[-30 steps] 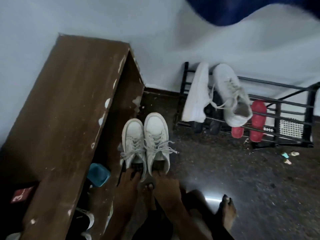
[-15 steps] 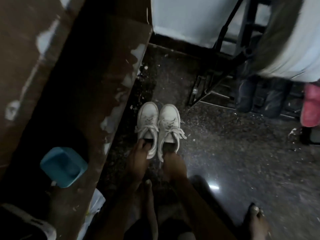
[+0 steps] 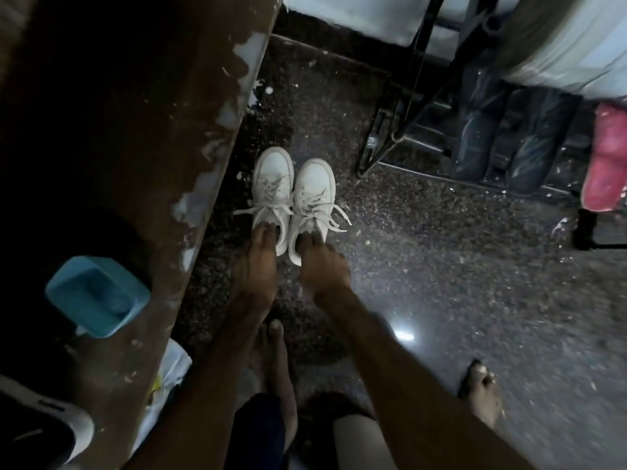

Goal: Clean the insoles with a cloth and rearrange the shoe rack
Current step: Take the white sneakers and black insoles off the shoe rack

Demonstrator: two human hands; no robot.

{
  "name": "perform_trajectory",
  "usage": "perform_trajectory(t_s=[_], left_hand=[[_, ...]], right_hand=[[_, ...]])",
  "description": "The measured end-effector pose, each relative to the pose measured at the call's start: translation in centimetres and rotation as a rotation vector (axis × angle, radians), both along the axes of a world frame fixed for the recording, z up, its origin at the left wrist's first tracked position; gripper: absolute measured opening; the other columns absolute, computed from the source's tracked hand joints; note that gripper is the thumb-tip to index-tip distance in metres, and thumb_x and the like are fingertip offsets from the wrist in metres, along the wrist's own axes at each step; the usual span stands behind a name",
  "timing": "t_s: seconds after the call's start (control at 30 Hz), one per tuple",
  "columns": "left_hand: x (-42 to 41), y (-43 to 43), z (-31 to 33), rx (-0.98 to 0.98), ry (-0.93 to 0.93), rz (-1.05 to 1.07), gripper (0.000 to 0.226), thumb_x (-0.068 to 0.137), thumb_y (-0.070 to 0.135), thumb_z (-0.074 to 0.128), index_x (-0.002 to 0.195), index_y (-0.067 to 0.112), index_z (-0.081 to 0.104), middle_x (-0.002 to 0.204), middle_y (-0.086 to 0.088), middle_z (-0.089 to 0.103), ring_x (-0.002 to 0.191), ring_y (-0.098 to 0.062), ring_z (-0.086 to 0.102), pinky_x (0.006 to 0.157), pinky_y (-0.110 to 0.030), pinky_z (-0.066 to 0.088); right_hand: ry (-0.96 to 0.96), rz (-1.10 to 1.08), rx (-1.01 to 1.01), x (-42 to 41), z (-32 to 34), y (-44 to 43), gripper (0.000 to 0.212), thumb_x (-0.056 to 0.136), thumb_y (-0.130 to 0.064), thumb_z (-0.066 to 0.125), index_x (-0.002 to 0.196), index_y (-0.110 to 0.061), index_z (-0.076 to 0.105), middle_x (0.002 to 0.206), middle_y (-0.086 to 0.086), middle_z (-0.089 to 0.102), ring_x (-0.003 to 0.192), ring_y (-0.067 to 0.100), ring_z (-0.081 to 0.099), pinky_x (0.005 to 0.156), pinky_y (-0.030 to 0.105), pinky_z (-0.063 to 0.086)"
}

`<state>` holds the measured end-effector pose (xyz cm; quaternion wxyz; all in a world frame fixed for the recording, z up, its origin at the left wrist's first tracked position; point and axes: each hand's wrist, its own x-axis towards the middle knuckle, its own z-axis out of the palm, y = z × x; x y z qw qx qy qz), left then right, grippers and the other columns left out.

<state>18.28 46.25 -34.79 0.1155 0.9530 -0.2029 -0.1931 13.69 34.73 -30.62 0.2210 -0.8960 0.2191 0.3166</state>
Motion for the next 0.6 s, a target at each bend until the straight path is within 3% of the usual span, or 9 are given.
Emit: perform_trajectory(t_s=[0.1, 0.17, 0.23, 0.33, 0.5, 0.6], left_hand=[[0.4, -3.7, 7.0, -0.154, -0.035, -0.032, 0.064, 0.086, 0.000, 0.055, 0.148, 0.008, 0.041, 0.154, -0.011, 0.038, 0.134, -0.032, 0.047, 0.101, -0.046, 0.047], [0.5, -6.7, 12.7, -0.239, -0.074, -0.086, 0.059, 0.091, 0.012, 0.048, 0.149, 0.007, 0.037, 0.155, -0.010, 0.038, 0.140, -0.027, 0.040, 0.107, -0.043, 0.043], [-0.7, -9.9, 18.4, -0.316, -0.147, -0.154, 0.056, 0.093, 0.019, 0.039, 0.148, 0.007, 0.040, 0.152, -0.010, 0.042, 0.138, -0.026, 0.042, 0.105, -0.041, 0.045], [-3.2, -14.5, 24.2, -0.390, -0.214, -0.341, 0.056, 0.087, 0.017, 0.044, 0.140, 0.003, 0.050, 0.142, -0.013, 0.054, 0.125, -0.028, 0.055, 0.096, -0.039, 0.052], [-3.6, -23.2, 29.6, -0.335, -0.333, -0.632, 0.060, 0.085, 0.018, 0.040, 0.144, 0.010, 0.041, 0.147, -0.008, 0.049, 0.115, -0.026, 0.062, 0.081, -0.041, 0.058], [-2.8, -27.2, 31.5, -0.033, -0.537, -0.803, 0.049, 0.085, 0.017, 0.037, 0.123, 0.020, 0.066, 0.144, 0.001, 0.054, 0.091, -0.019, 0.064, 0.064, -0.034, 0.053]], right_hand=[[-0.133, -0.088, -0.046, -0.2, 4.7, -3.0, 0.059, 0.093, -0.028, 0.050, 0.146, -0.013, 0.030, 0.151, 0.008, 0.034, 0.137, 0.032, 0.035, 0.108, 0.048, 0.035], [-0.245, -0.181, -0.082, -0.7, 8.5, -5.7, 0.057, 0.092, -0.029, 0.052, 0.144, -0.015, 0.035, 0.151, 0.006, 0.037, 0.136, 0.030, 0.036, 0.106, 0.046, 0.038], [-0.364, -0.275, -0.118, -1.6, 13.5, -8.5, 0.054, 0.091, -0.028, 0.049, 0.142, -0.013, 0.040, 0.148, 0.008, 0.041, 0.132, 0.032, 0.040, 0.102, 0.045, 0.043], [-0.610, -0.392, -0.201, -3.1, 20.0, -12.5, 0.053, 0.088, -0.032, 0.031, 0.130, -0.010, 0.053, 0.132, 0.011, 0.055, 0.119, 0.032, 0.050, 0.095, 0.046, 0.047], [-0.844, -0.484, -0.381, -5.8, 28.0, -20.0, 0.037, 0.091, -0.022, 0.046, 0.123, -0.009, 0.058, 0.125, 0.008, 0.059, 0.114, 0.030, 0.053, 0.095, 0.047, 0.045], [-0.776, -0.476, -0.551, -7.3, 30.8, -24.8, 0.044, 0.086, -0.018, 0.056, 0.130, -0.011, 0.053, 0.133, 0.008, 0.054, 0.127, 0.029, 0.046, 0.105, 0.053, 0.037]])
